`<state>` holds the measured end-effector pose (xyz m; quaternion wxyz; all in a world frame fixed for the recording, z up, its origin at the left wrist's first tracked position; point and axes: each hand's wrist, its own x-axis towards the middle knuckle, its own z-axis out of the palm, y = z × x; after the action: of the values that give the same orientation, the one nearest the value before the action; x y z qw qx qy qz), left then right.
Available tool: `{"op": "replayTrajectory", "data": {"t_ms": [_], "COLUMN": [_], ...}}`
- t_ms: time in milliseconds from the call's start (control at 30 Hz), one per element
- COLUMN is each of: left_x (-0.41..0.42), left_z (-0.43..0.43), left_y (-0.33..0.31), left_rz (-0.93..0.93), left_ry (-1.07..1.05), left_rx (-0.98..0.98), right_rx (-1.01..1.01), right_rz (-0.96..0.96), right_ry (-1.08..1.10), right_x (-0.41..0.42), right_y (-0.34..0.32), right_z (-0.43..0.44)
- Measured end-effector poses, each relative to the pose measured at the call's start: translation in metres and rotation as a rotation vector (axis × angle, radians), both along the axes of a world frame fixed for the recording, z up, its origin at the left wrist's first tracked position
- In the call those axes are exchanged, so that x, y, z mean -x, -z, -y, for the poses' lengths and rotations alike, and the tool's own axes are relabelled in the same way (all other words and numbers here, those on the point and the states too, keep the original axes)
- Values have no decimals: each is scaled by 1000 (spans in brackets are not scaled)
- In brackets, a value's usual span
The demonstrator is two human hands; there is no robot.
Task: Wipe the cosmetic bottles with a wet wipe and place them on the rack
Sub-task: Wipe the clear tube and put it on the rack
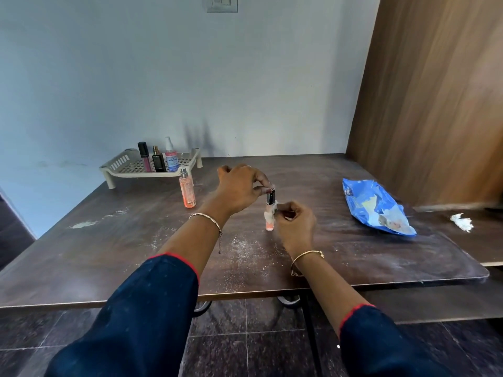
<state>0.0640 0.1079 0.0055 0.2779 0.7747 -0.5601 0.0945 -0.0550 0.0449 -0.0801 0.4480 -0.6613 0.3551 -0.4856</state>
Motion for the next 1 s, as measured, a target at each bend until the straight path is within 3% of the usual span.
{"op": "replayTrajectory", "data": {"t_ms": [267,433,700,900,1000], "left_x": [-1,-3,-2,-3,-1], "left_z": [2,8,11,11,10], "left_y": [-2,-3,-9,-10,-13], "left_rz": [38,37,82,95,143], "left_ry": [19,32,8,36,58], "left_rx": [9,-18,-85,-100,-119], "right_rx": [139,197,261,24,-45], "right_rz": [187,20,95,53,148], "right_ry": [46,12,15,-147,-183], "right_x": [-9,-2,-7,-1,-1], "right_y": [-26,-9,-23,-6,-19], "right_z": [-6,-3,4,9,12]}}
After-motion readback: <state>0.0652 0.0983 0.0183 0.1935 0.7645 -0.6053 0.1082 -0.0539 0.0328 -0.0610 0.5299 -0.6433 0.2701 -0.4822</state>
